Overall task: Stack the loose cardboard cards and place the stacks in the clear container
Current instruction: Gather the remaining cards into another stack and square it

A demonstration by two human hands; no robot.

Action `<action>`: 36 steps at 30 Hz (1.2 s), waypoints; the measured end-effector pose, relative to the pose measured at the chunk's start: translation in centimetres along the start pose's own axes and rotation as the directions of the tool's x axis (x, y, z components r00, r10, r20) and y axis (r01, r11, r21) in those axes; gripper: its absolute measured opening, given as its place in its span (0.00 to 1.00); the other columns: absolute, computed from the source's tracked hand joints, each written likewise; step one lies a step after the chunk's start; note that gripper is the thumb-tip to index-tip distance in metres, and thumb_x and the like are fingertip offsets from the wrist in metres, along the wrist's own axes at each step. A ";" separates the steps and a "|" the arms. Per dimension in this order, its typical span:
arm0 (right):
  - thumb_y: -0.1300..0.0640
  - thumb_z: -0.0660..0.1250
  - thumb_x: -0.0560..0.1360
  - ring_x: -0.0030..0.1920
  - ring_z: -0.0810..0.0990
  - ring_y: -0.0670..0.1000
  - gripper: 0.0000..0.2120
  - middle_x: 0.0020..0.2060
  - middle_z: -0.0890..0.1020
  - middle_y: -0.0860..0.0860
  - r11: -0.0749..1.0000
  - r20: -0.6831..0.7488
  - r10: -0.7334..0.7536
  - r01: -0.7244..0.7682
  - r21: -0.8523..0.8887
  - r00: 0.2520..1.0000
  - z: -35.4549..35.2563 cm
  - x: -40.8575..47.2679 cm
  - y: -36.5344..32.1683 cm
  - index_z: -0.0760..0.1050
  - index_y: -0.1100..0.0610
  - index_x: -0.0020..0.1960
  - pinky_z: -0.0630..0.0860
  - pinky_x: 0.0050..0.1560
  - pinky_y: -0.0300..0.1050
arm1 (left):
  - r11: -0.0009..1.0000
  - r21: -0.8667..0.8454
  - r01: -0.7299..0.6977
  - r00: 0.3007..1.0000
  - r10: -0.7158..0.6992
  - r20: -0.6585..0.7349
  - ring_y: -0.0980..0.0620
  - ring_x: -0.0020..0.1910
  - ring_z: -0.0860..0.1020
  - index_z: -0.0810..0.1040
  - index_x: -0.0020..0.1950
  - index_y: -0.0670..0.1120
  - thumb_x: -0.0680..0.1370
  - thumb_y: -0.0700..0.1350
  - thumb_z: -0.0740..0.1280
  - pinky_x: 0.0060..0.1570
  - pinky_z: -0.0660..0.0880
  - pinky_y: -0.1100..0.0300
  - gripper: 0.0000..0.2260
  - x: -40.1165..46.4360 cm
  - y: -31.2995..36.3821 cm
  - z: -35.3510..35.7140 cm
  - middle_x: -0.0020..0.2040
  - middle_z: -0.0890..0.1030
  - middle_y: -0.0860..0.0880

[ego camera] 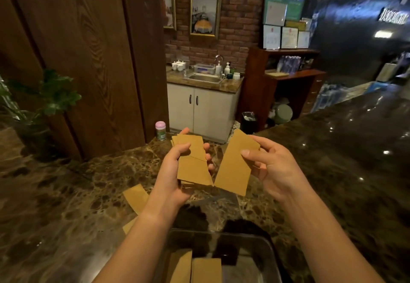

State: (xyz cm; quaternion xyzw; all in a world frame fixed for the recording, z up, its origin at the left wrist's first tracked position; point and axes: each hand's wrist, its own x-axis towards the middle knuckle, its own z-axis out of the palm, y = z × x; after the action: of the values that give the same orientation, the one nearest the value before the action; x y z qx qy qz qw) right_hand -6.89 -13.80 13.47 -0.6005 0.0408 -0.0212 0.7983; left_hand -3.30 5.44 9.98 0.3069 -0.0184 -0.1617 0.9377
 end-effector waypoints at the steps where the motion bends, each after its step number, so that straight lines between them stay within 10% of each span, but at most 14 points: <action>1: 0.71 0.69 0.74 0.44 0.85 0.51 0.16 0.46 0.86 0.53 1.000 -0.006 0.003 -0.003 0.015 1.000 0.0 0.0 0.0 0.78 0.58 0.59 0.83 0.40 0.45 | 1.000 -0.003 0.008 1.000 -0.008 0.000 0.44 0.38 0.79 0.75 0.67 0.55 0.80 0.45 0.61 0.40 0.77 0.50 0.16 -0.1 0.0 0.0 0.46 0.82 0.39; 8: 0.75 0.63 0.74 0.49 0.80 0.54 0.30 0.57 0.77 0.57 0.989 -0.024 0.038 -0.035 0.145 0.999 0.3 -0.1 0.1 0.74 0.48 0.68 0.81 0.40 0.45 | 0.992 0.112 -0.055 0.996 0.062 -0.060 0.43 0.45 0.83 0.77 0.60 0.53 0.79 0.55 0.63 0.52 0.77 0.42 0.12 0.1 -0.8 -0.3 0.51 0.85 0.42; 18: 0.64 0.69 0.76 0.45 0.85 0.54 0.09 0.45 0.86 0.58 0.967 -0.156 0.206 -0.176 0.186 0.966 2.1 -0.2 2.4 0.78 0.62 0.56 0.81 0.32 0.41 | 0.979 0.092 -0.184 0.978 0.192 -0.078 0.44 0.52 0.81 0.76 0.65 0.53 0.72 0.54 0.68 0.53 0.78 0.43 0.21 0.5 -1.5 -0.7 0.53 0.82 0.43; 26: 0.63 0.70 0.77 0.49 0.86 0.55 0.13 0.52 0.86 0.55 0.963 0.125 0.052 -0.016 -0.268 0.991 2.1 -0.9 2.9 0.80 0.57 0.61 0.83 0.42 0.48 | 0.983 0.097 -0.159 0.980 0.168 -0.104 0.41 0.54 0.80 0.77 0.62 0.55 0.73 0.52 0.68 0.57 0.76 0.38 0.17 0.5 -0.9 -0.7 0.57 0.82 0.42; 31: 0.70 0.72 0.70 0.53 0.82 0.55 0.12 0.47 0.85 0.50 0.891 0.127 -0.235 0.265 -0.368 0.964 1.1 0.2 1.6 0.83 0.53 0.41 0.80 0.52 0.53 | 0.991 0.084 -0.101 0.981 0.113 -0.159 0.43 0.48 0.83 0.73 0.67 0.53 0.79 0.57 0.62 0.46 0.81 0.45 0.18 0.9 -0.6 -0.6 0.55 0.83 0.41; 36: 0.71 0.73 0.69 0.71 0.64 0.45 0.23 0.63 0.74 0.36 0.686 0.087 -0.461 0.417 -0.597 0.883 0.9 0.9 2.9 0.82 0.42 0.33 0.65 0.71 0.56 | 0.982 0.179 0.058 0.997 -0.047 -0.065 0.42 0.46 0.84 0.76 0.64 0.55 0.78 0.58 0.63 0.42 0.82 0.47 0.17 -0.2 -0.7 -1.3 0.53 0.85 0.43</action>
State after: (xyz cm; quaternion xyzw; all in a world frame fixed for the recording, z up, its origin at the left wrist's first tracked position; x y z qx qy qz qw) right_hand -5.92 -12.16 10.88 -0.8122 -0.0716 -0.2187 0.5360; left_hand -3.58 5.68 8.53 0.3957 0.0033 -0.1747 0.9016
